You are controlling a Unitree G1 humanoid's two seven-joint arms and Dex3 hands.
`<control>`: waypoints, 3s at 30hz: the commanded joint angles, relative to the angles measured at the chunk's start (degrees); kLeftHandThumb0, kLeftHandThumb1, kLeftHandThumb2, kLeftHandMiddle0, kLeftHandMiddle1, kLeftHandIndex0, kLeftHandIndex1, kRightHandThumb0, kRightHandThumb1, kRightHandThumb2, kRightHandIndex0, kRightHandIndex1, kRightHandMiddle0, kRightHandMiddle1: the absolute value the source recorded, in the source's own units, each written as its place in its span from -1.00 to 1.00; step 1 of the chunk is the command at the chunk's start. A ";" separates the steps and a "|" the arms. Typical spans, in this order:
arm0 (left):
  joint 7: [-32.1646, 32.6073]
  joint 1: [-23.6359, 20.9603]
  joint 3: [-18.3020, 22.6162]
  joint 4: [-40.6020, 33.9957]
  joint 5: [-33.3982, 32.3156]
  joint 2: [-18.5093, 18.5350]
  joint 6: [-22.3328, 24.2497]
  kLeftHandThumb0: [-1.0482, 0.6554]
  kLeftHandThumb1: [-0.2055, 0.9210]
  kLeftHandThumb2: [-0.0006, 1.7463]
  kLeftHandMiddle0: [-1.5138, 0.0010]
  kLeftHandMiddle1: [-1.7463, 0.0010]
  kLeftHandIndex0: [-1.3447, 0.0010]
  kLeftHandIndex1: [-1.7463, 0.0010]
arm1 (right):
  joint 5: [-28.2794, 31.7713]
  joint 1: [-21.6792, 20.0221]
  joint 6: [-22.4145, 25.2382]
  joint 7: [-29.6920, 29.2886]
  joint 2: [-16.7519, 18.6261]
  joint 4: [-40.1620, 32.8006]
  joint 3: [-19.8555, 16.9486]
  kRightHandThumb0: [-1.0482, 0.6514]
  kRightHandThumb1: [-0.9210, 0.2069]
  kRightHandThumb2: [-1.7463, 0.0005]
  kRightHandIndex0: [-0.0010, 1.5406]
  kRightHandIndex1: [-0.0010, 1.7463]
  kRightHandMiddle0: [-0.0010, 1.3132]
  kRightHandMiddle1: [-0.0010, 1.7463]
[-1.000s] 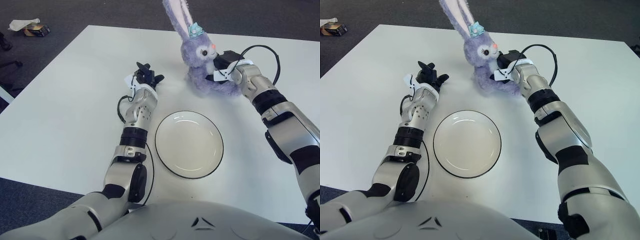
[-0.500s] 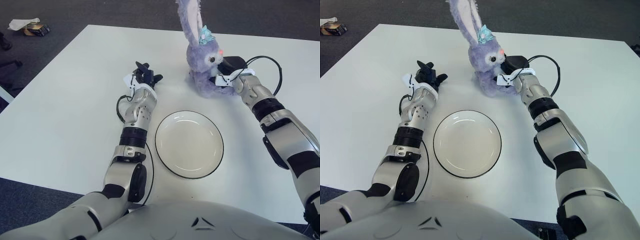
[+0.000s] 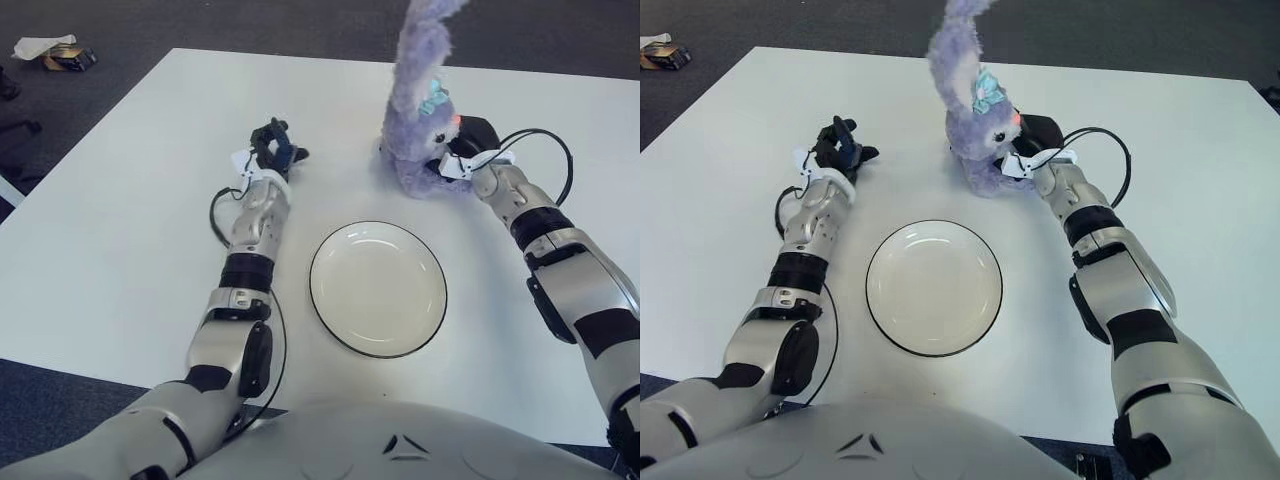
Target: Put the doll into the plate.
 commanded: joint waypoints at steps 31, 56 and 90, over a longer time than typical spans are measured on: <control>-1.12 0.09 -5.23 23.59 21.01 5.47 -25.14 -0.18 1.00 -0.40 0.53 -1.00 0.71 -1.00 | 0.39 4.82 -6.18 5.44 -7.46 -10.23 -2.02 0.23 0.55 -0.86 0.02 0.99 -0.08 1.00; -3.03 0.14 -13.02 24.43 29.22 7.45 -29.00 0.05 0.66 -0.11 0.44 -0.92 0.71 -1.00 | 15.45 9.64 5.56 40.07 -12.64 -38.32 -11.70 0.23 0.79 -0.99 0.22 0.89 0.04 1.00; -1.78 -2.99 -17.11 29.57 33.68 6.82 -32.58 0.22 0.55 -0.05 0.40 -0.76 0.70 -1.00 | 18.99 9.05 12.60 50.64 -12.89 -48.93 -16.25 0.23 0.81 -1.00 0.25 0.87 0.06 1.00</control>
